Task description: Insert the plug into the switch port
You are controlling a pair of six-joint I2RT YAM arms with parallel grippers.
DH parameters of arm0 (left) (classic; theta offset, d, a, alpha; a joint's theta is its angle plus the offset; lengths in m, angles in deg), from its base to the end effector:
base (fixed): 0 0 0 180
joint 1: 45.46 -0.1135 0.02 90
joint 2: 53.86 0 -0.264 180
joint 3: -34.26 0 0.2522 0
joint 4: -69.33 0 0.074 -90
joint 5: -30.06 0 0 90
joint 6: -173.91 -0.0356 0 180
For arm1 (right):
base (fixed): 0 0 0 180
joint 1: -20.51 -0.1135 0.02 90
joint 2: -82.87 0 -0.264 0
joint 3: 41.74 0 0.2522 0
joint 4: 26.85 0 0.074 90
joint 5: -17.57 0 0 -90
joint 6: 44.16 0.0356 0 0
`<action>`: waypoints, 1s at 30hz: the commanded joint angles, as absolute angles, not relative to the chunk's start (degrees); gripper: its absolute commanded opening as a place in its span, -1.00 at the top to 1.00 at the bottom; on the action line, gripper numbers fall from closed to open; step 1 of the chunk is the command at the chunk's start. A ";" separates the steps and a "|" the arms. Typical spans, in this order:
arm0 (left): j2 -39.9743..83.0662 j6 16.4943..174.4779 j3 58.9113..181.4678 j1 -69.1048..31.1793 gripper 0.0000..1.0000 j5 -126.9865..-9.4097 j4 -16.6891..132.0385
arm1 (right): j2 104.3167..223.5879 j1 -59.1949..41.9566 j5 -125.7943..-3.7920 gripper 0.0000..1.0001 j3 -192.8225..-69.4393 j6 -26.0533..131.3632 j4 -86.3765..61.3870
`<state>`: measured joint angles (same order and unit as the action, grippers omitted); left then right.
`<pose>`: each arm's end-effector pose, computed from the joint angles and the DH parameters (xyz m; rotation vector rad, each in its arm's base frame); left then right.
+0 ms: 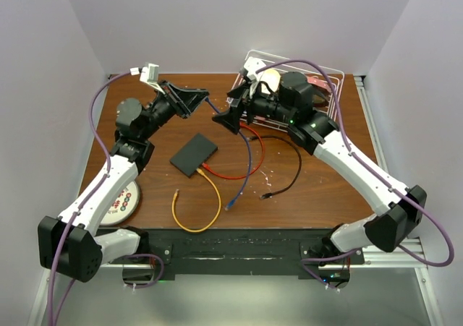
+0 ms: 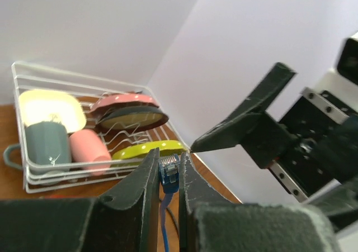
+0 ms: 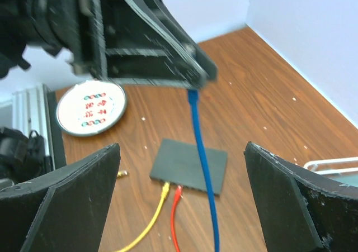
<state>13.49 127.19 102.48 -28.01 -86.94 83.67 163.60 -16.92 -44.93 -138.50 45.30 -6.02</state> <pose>0.2551 -0.0971 0.3887 0.1133 1.4335 -1.1914 0.2481 0.2106 0.4349 -0.9037 1.4651 0.8785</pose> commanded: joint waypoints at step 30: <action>13.55 128.29 104.45 -27.36 1.00 -84.64 79.39 | 177.53 -17.99 -46.68 0.05 -146.81 50.06 -17.75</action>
<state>13.78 127.78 102.67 -27.70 -83.42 76.91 176.69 -17.73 -47.20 -143.39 49.81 -14.92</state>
